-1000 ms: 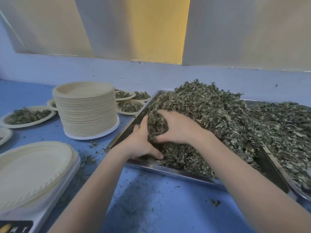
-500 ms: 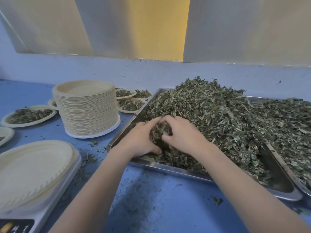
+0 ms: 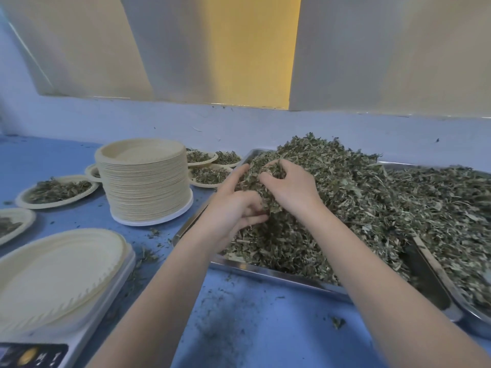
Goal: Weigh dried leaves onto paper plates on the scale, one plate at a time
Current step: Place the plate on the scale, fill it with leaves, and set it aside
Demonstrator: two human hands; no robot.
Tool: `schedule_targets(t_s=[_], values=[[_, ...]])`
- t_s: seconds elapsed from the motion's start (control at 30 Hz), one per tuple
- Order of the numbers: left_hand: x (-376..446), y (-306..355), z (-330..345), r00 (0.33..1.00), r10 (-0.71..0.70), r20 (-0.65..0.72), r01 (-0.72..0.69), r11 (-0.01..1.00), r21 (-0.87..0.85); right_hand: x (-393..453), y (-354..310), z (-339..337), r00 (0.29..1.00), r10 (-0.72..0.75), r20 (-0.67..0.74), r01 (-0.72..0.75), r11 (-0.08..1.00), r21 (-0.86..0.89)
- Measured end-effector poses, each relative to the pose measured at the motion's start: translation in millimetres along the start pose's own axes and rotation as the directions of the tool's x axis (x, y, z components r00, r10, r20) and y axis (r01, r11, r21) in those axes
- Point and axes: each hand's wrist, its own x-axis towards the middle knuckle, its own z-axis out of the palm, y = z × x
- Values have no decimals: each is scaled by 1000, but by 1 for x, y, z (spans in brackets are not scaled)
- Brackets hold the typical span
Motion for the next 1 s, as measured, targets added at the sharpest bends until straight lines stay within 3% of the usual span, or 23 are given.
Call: schedule_targets(t_s=[0.07, 0.2, 0.47, 0.6, 0.67, 0.8, 0.87, 1.0], values=[[-5, 7, -1, 999, 0, -44, -2, 999, -40, 0, -12, 4, 1000, -10, -5, 10, 1000, 3], [-26, 30, -22, 979, 51, -196, -43, 998, 44, -5, -51, 24, 996, -89, 28, 88, 996, 34], [-111, 63, -122, 853, 143, -503, -63, 983, 173, -42, -151, 121, 933, -290, 214, 258, 952, 162], [-154, 68, -171, 806, 123, -579, 43, 964, 264, -64, -183, 169, 889, -341, 305, 314, 940, 135], [-168, 67, -189, 810, 95, -579, 169, 907, 385, -70, -187, 181, 847, -361, 390, 377, 925, 39], [-178, 62, -210, 817, 174, -550, 328, 645, 690, -63, -178, 183, 764, -278, 582, 448, 878, -170], [-177, 59, -215, 825, 200, -529, 318, 609, 726, -57, -172, 179, 746, -228, 626, 430, 882, -191], [-168, 47, -220, 795, 284, -537, 290, 599, 746, -51, -161, 174, 780, -242, 577, 320, 947, -35]])
